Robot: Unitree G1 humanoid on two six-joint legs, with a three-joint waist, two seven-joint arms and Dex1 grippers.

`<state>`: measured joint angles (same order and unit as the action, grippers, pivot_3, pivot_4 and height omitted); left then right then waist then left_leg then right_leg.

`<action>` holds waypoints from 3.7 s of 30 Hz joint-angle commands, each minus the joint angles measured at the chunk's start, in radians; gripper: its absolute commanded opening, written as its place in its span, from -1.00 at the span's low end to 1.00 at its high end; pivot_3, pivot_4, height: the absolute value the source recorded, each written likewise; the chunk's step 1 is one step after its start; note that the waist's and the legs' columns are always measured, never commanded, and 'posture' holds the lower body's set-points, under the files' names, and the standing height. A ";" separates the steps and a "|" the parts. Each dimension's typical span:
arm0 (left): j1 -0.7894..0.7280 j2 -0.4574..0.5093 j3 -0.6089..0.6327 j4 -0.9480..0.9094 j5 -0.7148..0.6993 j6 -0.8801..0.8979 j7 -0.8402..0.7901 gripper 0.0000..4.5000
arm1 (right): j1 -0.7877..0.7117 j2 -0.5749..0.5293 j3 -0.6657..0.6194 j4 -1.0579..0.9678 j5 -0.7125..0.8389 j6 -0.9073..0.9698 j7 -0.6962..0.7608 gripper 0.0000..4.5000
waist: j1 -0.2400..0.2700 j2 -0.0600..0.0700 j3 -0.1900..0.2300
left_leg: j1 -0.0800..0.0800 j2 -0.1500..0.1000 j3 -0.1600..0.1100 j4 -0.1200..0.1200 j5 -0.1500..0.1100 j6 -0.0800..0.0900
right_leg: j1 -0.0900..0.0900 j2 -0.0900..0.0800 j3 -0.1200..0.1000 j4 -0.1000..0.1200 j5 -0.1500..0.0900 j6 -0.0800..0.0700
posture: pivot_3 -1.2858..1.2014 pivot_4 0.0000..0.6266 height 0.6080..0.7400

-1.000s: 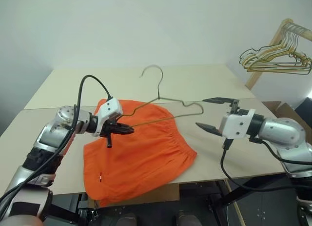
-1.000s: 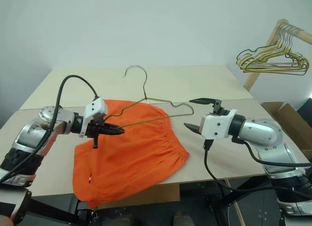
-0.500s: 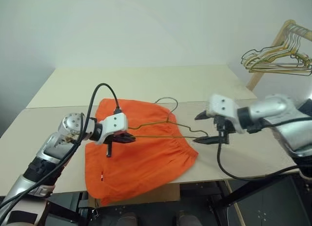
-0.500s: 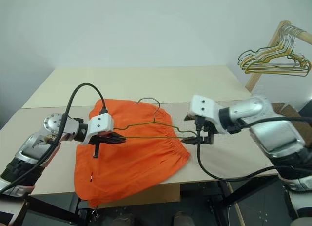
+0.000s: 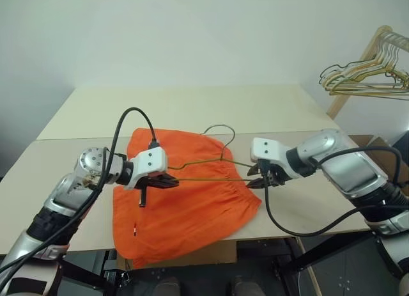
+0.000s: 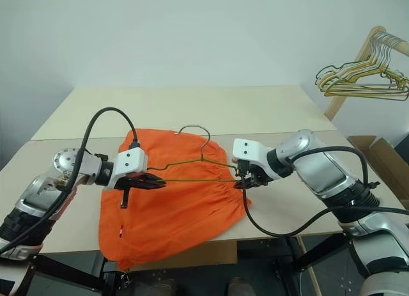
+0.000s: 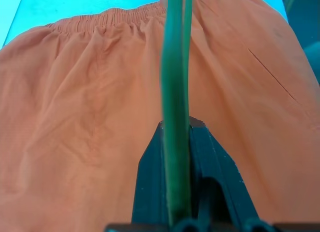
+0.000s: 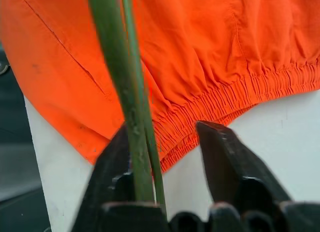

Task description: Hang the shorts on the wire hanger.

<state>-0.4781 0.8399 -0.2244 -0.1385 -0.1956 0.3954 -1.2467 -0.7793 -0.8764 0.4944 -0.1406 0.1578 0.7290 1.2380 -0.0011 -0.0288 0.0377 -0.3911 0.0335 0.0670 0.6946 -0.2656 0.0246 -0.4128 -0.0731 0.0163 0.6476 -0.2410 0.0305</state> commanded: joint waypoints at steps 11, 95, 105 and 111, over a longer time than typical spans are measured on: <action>-0.014 0.005 0.044 0.001 -0.038 -0.018 -0.035 -0.67 | 0.050 -0.044 -0.084 -0.133 0.021 -0.044 0.037 -1.00 | 0.010 0.000 0.000 | 0.000 0.000 0.001 0.000 0.000 0.000 | 0.000 0.000 0.000 0.000 0.000 0.000 | 0.05 -1.00 1.00; 0.154 0.034 0.197 -0.141 -0.193 -0.074 -0.009 0.98 | 0.240 -0.237 -0.094 0.313 0.476 0.661 0.202 -1.00 | 0.044 0.002 0.001 | 0.003 0.000 -0.003 0.000 -0.001 0.001 | 0.005 0.000 -0.001 -0.003 0.000 0.001 | 0.12 -1.00 1.00; 0.153 0.039 0.191 -0.133 -0.185 -0.080 -0.007 0.98 | 0.214 -0.147 -0.112 0.401 0.428 0.684 0.091 -1.00 | 0.042 0.002 0.001 | 0.003 0.000 -0.003 0.000 -0.001 0.001 | 0.005 0.000 -0.001 -0.003 0.000 0.001 | 0.12 -1.00 1.00; 0.151 0.042 0.189 -0.129 -0.178 -0.087 -0.010 0.98 | 0.178 -0.135 -0.174 0.475 0.462 0.696 0.092 -1.00 | 0.048 0.002 0.001 | 0.002 -0.001 -0.002 0.001 -0.001 0.002 | 0.005 -0.001 -0.001 -0.004 0.000 0.001 | 0.13 -1.00 1.00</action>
<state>-0.3137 0.8707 -0.0509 -0.2573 -0.3756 0.3272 -1.2575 -0.5838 -0.9959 0.3608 0.3449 0.5937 1.4155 1.3086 0.0470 -0.0271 0.0383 -0.3887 0.0328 0.0648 0.6952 -0.2667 0.0261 -0.4078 -0.0736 0.0155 0.6439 -0.2407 0.0317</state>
